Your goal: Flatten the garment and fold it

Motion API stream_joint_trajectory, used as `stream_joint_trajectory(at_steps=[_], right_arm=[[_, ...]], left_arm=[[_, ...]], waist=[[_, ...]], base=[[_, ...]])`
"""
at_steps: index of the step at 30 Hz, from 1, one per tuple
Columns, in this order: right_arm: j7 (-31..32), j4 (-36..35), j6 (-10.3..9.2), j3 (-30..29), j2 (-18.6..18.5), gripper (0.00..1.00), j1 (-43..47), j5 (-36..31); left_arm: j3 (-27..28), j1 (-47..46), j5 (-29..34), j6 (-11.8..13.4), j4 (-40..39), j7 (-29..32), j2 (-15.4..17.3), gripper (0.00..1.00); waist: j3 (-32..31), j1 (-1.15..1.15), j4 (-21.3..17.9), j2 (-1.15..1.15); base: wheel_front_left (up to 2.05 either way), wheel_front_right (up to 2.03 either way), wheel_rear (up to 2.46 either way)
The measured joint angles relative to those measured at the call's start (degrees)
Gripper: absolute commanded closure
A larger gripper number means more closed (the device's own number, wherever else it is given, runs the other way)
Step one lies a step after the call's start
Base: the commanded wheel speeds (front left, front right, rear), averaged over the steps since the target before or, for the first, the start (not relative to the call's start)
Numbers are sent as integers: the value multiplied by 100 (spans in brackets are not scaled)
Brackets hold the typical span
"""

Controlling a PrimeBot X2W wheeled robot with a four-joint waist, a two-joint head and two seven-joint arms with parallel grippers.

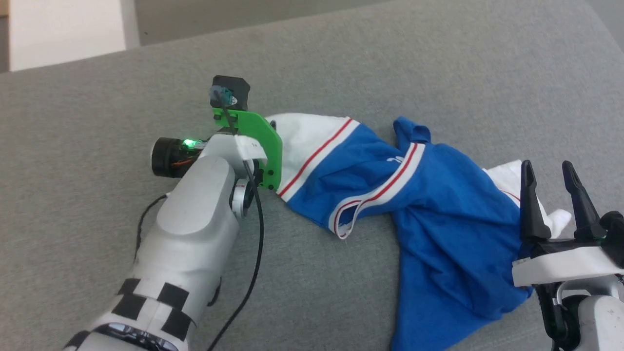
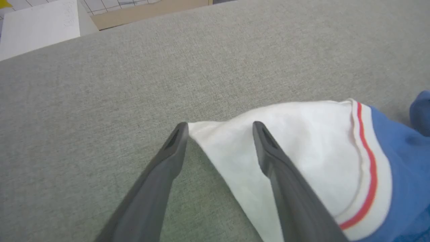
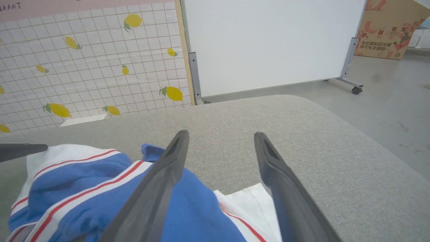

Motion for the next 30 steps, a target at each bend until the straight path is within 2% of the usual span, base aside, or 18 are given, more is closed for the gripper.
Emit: stream_joint_trajectory(at_steps=[4,7,9,12,15,23,30], right_arm=[[-79,78,0,44,0,0,-24,56],[-111,130,0,65,0,0,-40,81],[-130,169,0,70,0,0,-54,88],[-132,205,0,80,0,0,-90,91],[-136,215,0,81,-1,0,-118,87],[-48,135,0,-104,0,0,-42,-58],[197,-46,0,-237,1,0,285,-190]], left_arm=[[-189,-216,154,4,417,737,70,0],[-256,-504,141,-104,552,1345,93,2],[-309,-634,120,-254,575,1719,135,100],[-388,-672,89,-400,466,1819,148,100],[-383,-488,96,-369,261,1245,180,100],[136,464,-154,-2,-344,-600,398,100],[715,1621,-579,325,-955,-1154,745,100]], waist=[[214,0,-163,0],[334,0,-257,0],[395,0,-300,0],[429,0,-304,0],[395,0,-256,0],[46,0,59,0],[-406,0,484,0]], base=[[0,0,0],[0,0,0],[0,0,0],[0,0,0],[0,0,0],[0,0,0],[0,0,0]])
